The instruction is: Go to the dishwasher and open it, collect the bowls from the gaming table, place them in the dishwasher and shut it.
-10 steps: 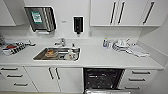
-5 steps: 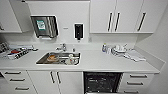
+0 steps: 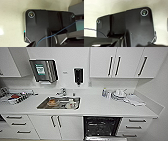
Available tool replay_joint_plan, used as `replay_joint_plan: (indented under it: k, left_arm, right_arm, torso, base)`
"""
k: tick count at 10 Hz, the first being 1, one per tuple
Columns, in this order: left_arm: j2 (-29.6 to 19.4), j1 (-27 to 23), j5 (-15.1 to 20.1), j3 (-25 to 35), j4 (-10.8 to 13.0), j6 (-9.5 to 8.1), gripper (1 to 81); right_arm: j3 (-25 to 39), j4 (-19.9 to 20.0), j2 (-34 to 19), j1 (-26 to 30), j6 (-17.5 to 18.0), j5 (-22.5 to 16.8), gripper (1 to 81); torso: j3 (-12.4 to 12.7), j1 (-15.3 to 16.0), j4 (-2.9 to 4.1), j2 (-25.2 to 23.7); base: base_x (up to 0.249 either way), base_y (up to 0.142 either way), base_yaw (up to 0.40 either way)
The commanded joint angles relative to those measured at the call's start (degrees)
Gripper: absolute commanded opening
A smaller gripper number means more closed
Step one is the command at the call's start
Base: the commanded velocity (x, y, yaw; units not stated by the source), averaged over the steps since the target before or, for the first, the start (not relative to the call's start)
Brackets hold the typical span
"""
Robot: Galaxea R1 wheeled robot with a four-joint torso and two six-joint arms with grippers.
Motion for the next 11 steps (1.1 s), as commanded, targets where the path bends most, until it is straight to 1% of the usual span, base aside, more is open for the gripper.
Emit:
replay_joint_plan:
  k: [1, 2, 4, 5, 7, 8, 11]
  left_arm:
    - [-1.03, -1.77, 3.48, -0.20, 0.12, 0.22, 81.1]
    - [-0.34, -1.77, 3.48, -1.06, 0.12, 0.22, 81.1]
    - [1.07, -1.60, 3.48, -3.35, 0.12, 0.22, 81.1]
    - [1.51, -1.60, 3.48, -3.80, 0.12, 0.22, 81.1]
    - [1.69, -1.60, 3.48, -3.80, 0.12, 0.22, 81.1]
    - [1.69, -1.60, 3.48, -3.88, 0.12, 0.22, 81.1]
    - [1.87, -1.60, 3.48, -3.89, 0.21, 0.22, 81.1]
  right_arm:
    - [-1.97, -0.66, 0.65, 1.93, -0.27, -2.82, 81.1]
    - [-3.02, -0.66, 1.44, 1.93, -0.27, -2.82, 81.1]
    - [-3.38, -0.75, 1.79, 1.93, -0.36, -2.82, 81.1]
    - [-3.38, -0.75, 1.79, 1.93, -0.36, -2.82, 81.1]
    - [-3.38, -0.75, 1.79, 1.93, -0.36, -2.82, 81.1]
    - [-3.38, -0.75, 1.79, 1.93, -0.36, -2.82, 81.1]
    - [-3.38, -0.75, 1.88, 1.93, -0.36, -2.82, 81.1]
  torso:
    - [5.42, -3.61, -1.25, 5.62]
    - [6.04, -4.51, -1.44, 7.04]
    - [8.21, -6.28, -1.81, 9.73]
    - [9.90, -7.74, -1.01, 11.98]
    - [12.55, -10.45, -1.09, 16.13]
    - [9.83, -11.83, -1.09, 18.19]
    - [11.08, -15.72, -1.09, 24.05]
  base:
    - [0.000, 0.000, 0.000]
    - [0.000, 0.000, 0.000]
    - [0.000, 0.000, 0.000]
    - [0.000, 0.000, 0.000]
    - [0.000, 0.000, 0.000]
    - [0.000, 0.000, 0.000]
    - [0.000, 0.000, 0.000]
